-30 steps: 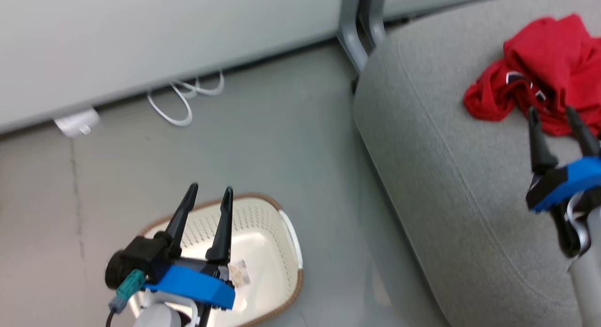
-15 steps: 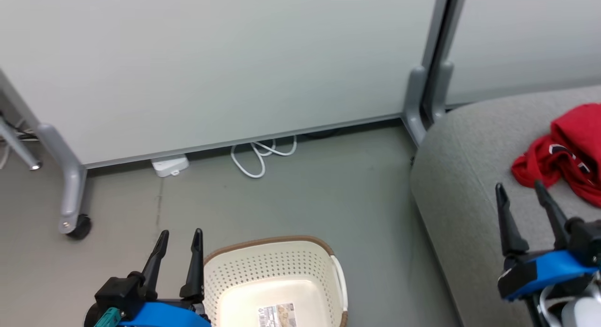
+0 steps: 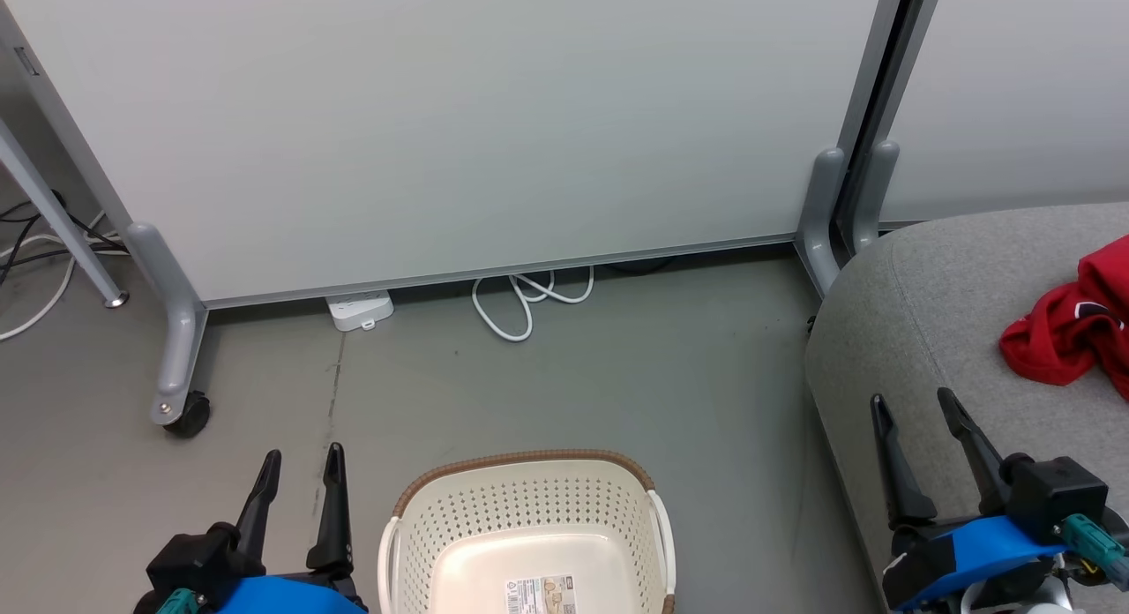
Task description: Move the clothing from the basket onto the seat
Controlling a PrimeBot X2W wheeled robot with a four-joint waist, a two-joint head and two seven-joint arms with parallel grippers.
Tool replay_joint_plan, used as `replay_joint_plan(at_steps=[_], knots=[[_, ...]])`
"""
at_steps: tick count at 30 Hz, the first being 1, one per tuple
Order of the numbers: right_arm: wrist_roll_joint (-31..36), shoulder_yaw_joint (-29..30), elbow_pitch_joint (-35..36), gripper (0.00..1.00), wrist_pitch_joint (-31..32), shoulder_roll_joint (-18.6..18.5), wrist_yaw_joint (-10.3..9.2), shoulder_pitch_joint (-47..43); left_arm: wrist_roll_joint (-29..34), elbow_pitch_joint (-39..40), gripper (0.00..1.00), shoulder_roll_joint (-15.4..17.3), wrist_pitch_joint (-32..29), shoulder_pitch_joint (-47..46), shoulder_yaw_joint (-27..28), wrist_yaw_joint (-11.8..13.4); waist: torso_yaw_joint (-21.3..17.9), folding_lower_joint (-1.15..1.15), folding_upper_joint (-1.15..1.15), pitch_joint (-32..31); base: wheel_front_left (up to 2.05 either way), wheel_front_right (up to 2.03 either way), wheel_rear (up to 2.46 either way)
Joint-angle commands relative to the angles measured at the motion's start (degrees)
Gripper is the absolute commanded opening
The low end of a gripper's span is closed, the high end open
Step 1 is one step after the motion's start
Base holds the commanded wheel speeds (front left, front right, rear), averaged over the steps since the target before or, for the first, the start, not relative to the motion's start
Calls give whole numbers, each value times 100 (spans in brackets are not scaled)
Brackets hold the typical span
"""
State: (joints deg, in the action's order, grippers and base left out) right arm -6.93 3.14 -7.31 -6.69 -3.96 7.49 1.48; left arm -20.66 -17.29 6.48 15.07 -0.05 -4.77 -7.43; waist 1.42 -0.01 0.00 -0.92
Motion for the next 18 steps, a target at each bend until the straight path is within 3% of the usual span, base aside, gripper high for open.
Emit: replay_joint_plan(at_steps=[1,13,14,18], knots=[[23,-16,-18,100,15,23,1,-71,15,-16,100,-25,14,64,38,-3,-5,1,0,-1,0,0,0],[33,-64,-61,100,13,72,1,-78,8,-99,100,-48,14,89,74,-3,-26,1,0,24,0,0,0],[34,-69,-64,0,8,52,0,-33,5,-99,0,-52,0,35,55,0,-27,1,0,25,0,0,0],[22,-76,-286,0,11,66,0,-79,-5,-293,0,-117,-21,135,40,0,-28,1,0,27,0,0,0]])
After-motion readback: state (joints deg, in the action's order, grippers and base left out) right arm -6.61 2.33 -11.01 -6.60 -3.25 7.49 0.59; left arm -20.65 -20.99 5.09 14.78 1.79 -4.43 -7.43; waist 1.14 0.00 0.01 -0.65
